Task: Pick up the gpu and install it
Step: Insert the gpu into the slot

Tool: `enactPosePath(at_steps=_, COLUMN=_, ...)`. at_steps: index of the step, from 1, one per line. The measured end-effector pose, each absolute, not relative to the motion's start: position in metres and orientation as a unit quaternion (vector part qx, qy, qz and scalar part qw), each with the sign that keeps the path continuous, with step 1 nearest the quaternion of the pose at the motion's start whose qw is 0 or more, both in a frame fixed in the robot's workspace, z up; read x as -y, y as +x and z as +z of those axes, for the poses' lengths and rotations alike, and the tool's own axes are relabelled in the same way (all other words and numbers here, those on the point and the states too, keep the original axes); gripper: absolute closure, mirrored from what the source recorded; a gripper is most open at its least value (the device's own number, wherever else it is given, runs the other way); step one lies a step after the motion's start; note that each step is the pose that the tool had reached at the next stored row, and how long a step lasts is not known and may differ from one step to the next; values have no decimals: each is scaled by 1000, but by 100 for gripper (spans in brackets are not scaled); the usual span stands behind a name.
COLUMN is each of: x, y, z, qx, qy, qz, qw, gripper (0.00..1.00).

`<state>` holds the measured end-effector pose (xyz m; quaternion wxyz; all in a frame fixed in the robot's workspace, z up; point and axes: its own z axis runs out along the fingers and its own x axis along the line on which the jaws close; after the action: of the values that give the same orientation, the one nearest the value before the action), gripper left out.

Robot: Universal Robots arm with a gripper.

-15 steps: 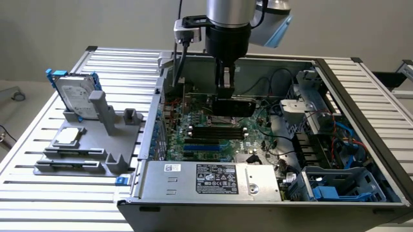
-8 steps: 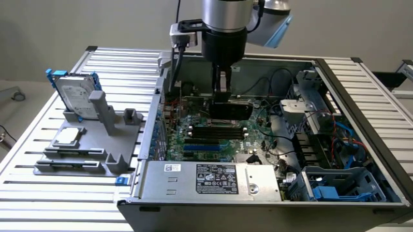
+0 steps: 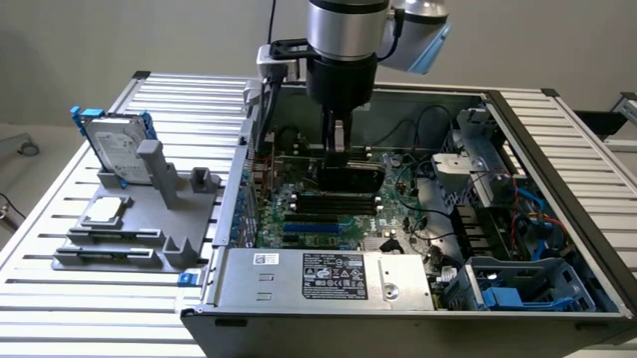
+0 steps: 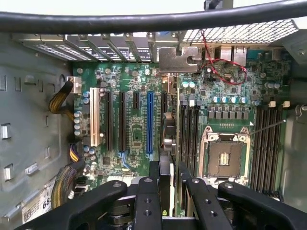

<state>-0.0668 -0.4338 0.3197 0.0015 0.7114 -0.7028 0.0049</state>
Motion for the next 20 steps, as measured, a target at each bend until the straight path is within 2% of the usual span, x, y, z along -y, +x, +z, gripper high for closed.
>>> enactPosePath(at_steps=15, x=448, y=-74, z=308, qx=695, qy=719, qz=1, qw=5, gripper=74)
enactPosePath(at_steps=20, x=448, y=-83, z=305, qx=693, qy=721, qz=15, qw=-8, gripper=74)
